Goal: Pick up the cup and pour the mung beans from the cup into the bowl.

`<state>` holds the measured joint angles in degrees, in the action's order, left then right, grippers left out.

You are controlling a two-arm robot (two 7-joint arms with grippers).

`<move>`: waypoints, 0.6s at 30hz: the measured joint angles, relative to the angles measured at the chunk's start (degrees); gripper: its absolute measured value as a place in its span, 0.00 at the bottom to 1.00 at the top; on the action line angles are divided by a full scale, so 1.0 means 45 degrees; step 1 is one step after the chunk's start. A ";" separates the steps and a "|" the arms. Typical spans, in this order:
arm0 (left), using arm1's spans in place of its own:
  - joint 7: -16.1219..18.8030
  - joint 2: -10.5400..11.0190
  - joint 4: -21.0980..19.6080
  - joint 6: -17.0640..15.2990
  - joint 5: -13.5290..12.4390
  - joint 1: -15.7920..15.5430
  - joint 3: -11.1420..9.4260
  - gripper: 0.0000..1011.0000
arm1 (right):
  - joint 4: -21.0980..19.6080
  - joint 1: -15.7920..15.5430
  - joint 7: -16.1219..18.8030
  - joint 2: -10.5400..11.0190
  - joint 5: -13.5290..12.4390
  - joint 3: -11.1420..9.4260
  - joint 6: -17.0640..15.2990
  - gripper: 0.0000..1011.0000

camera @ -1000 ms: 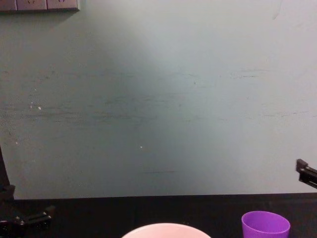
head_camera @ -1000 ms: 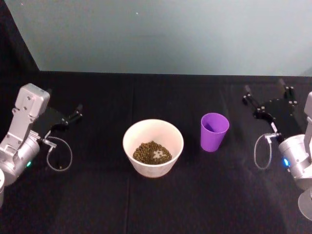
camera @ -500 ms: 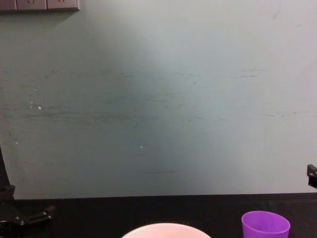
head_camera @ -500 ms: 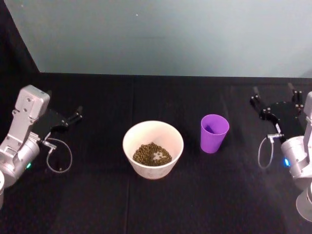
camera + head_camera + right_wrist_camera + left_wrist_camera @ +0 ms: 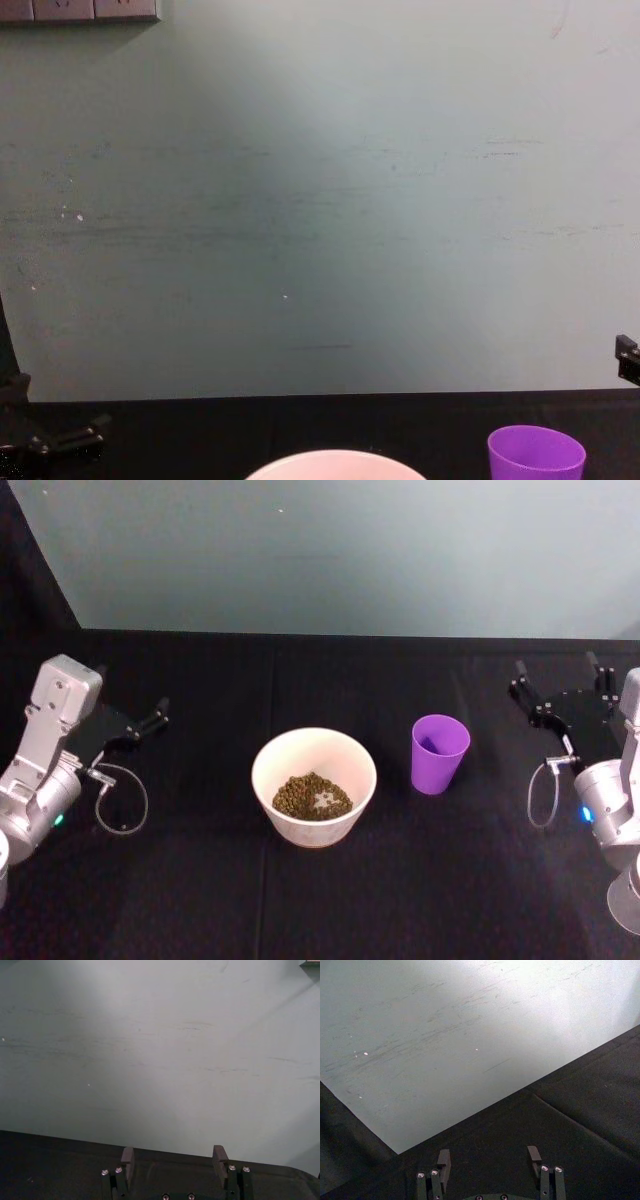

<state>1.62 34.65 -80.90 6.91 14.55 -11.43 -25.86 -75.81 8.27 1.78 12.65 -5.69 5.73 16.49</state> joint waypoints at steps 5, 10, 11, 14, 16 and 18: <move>0.0000 0.0000 0.0000 0.0000 0.0000 0.0000 0.0000 0.99 | -0.0011 -0.0006 -0.0002 0.0004 -0.0013 0.0006 0.0010 0.99; 0.0000 -0.0001 0.0000 0.0000 -0.0001 0.0000 0.0000 0.99 | -0.0019 -0.0011 -0.0003 0.0008 -0.0022 0.0012 0.0021 0.99; 0.0000 0.0000 0.0000 0.0000 0.0000 -0.0001 0.0000 0.99 | -0.0020 -0.0011 -0.0003 0.0010 -0.0022 0.0012 0.0022 0.99; 0.0000 0.0000 0.0000 0.0000 -0.0001 -0.0001 0.0001 0.99 | -0.0022 -0.0014 -0.0003 0.0012 -0.0025 0.0012 0.0027 0.99; 0.0000 0.0000 0.0000 0.0000 0.0000 0.0000 0.0000 0.99 | -0.0023 -0.0016 -0.0003 0.0014 -0.0027 0.0012 0.0029 0.99; 0.0000 0.0000 0.0000 0.0000 -0.0001 0.0001 0.0001 0.99 | -0.0025 -0.0016 -0.0004 0.0016 -0.0029 0.0012 0.0034 0.99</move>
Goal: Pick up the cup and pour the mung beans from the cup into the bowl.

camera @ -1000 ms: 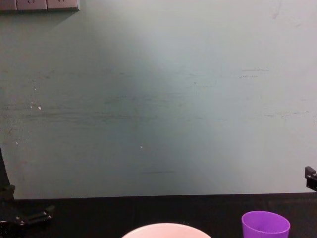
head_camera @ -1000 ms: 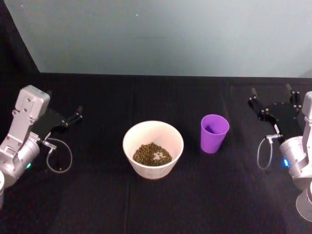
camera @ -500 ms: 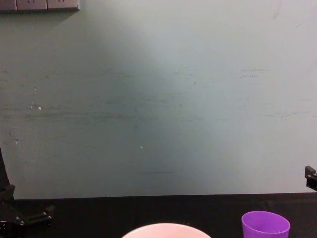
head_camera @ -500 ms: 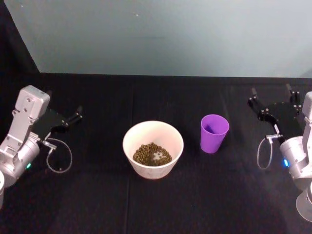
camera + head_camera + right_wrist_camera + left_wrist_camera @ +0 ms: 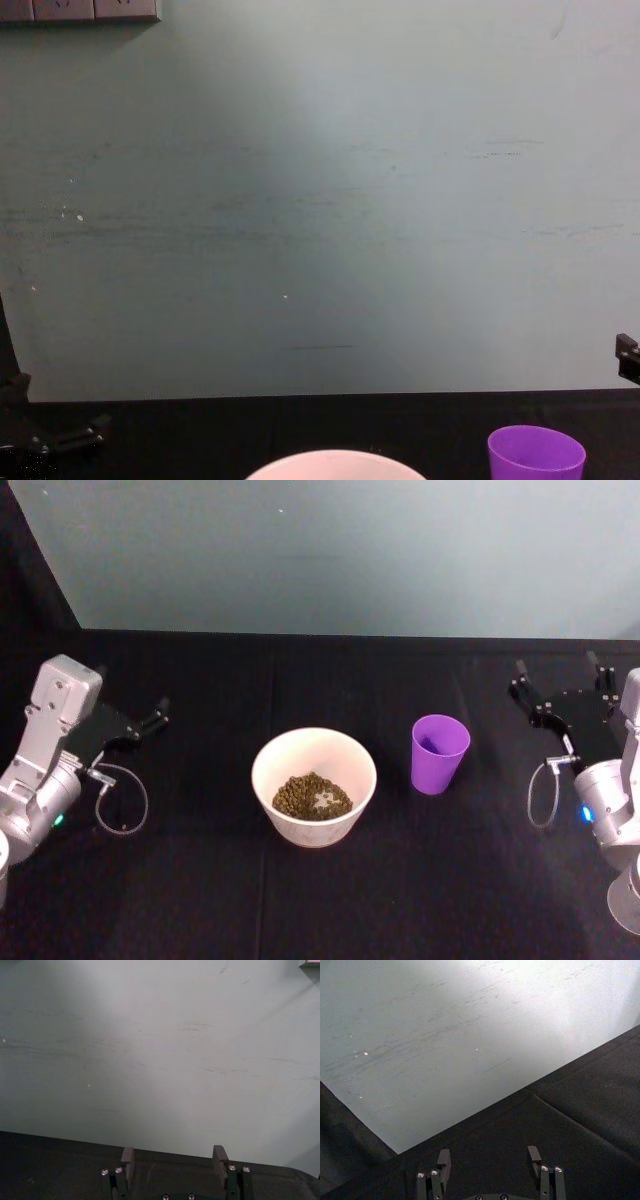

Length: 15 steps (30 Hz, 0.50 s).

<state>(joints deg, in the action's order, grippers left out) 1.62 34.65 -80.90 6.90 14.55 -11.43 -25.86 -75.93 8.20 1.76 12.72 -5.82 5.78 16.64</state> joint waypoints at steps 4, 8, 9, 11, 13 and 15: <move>0.0000 0.0000 0.0000 0.0000 0.0000 -0.0001 0.0000 0.99 | -0.0003 0.0000 -0.0004 0.0000 -0.0004 0.0000 0.0005 0.99; 0.0000 0.0000 0.0000 0.0000 0.0000 -0.0001 0.0000 0.99 | -0.0009 -0.0001 -0.0010 0.0000 -0.0008 0.0000 0.0007 0.99; 0.0000 0.0000 0.0000 0.0000 0.0001 -0.0001 0.0000 0.99 | -0.0011 0.0000 -0.0011 0.0000 -0.0009 0.0000 0.0007 0.99; 0.0000 0.0000 0.0000 0.0000 0.0001 0.0000 -0.0001 0.99 | -0.0013 0.0000 -0.0014 0.0001 -0.0010 0.0000 0.0007 0.99; 0.0000 0.0000 0.0000 0.0000 0.0000 -0.0002 0.0000 0.99 | -0.0013 0.0000 -0.0014 0.0001 -0.0010 0.0000 0.0007 0.99; 0.0000 -0.0001 0.0000 0.0001 0.0000 -0.0001 0.0000 0.99 | -0.0013 0.0000 -0.0014 0.0000 -0.0010 0.0001 0.0007 0.99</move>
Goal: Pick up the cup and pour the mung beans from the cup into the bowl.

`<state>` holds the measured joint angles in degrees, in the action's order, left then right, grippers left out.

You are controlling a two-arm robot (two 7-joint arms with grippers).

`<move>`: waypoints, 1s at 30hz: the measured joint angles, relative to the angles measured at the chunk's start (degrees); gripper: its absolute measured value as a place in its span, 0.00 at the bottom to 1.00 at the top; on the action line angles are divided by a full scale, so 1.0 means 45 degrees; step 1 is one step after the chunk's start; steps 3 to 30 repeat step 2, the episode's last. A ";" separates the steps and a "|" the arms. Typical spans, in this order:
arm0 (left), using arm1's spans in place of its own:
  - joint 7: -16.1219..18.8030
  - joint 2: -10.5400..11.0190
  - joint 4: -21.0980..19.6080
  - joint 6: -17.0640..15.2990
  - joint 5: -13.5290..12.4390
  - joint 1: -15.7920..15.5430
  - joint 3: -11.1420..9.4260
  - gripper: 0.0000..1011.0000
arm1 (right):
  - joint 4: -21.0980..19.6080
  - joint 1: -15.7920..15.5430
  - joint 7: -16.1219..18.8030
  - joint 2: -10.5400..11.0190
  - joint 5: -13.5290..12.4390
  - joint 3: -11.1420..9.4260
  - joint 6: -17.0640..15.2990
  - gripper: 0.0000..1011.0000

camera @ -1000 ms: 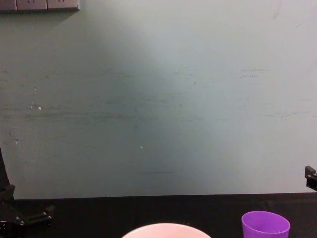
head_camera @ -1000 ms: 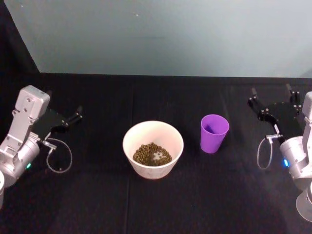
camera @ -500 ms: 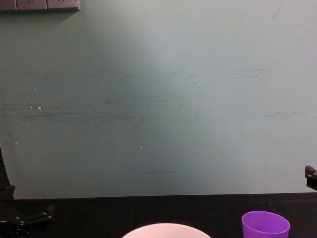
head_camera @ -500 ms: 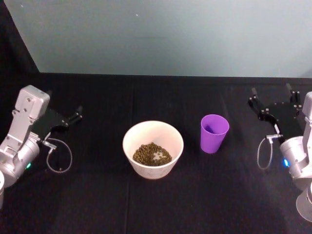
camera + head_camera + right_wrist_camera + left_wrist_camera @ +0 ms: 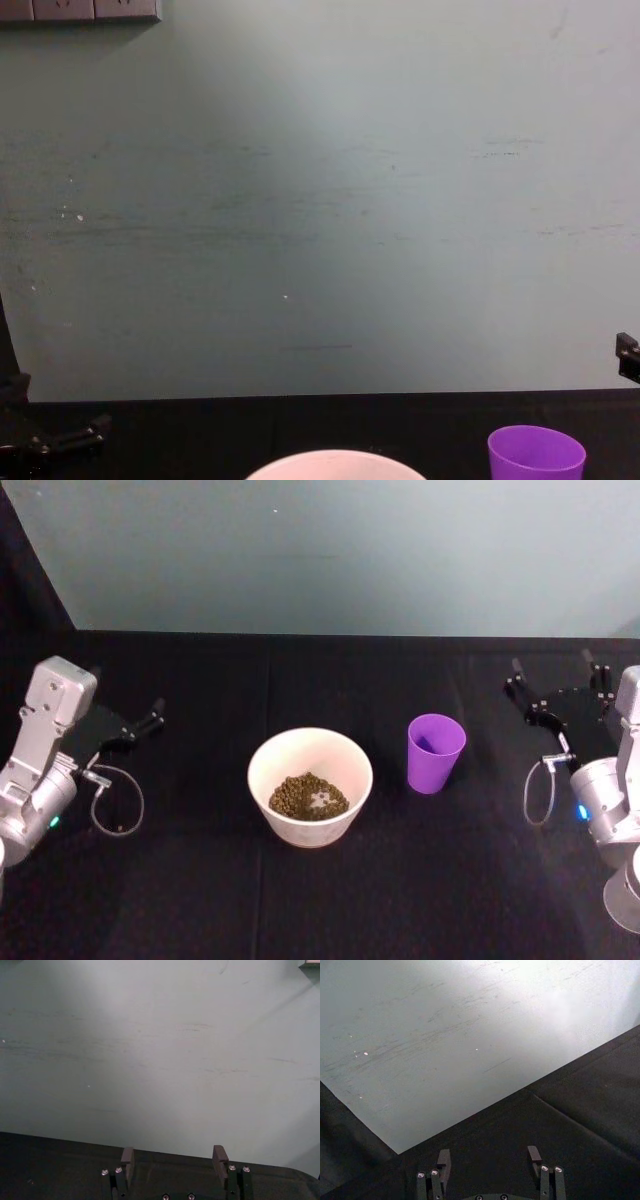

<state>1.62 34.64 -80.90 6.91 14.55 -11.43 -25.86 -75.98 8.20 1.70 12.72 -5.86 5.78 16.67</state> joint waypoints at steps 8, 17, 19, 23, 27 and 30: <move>0.0000 0.0001 0.0000 0.0000 0.0000 -0.0001 0.0000 0.99 | 0.0000 0.0000 0.0000 0.0000 0.0000 0.0000 0.0000 0.99; 0.0000 0.0001 0.0000 0.0000 0.0000 -0.0001 0.0000 0.99 | 0.0000 0.0000 0.0000 0.0000 0.0000 0.0000 0.0000 0.99; 0.0000 0.0001 0.0000 0.0000 0.0000 -0.0001 0.0000 0.99 | 0.0000 0.0000 0.0000 0.0000 0.0000 0.0000 0.0000 0.99; 0.0000 0.0001 0.0000 0.0000 0.0000 -0.0001 0.0000 0.99 | 0.0000 0.0000 0.0000 0.0000 0.0000 0.0000 0.0000 0.99; 0.0000 0.0001 0.0000 0.0000 0.0000 -0.0001 0.0000 0.99 | 0.0000 0.0000 0.0000 0.0000 0.0000 0.0000 0.0000 0.99; 0.0000 0.0001 0.0000 0.0000 0.0000 -0.0001 0.0000 0.99 | 0.0000 0.0000 0.0000 0.0000 0.0000 0.0000 0.0000 0.99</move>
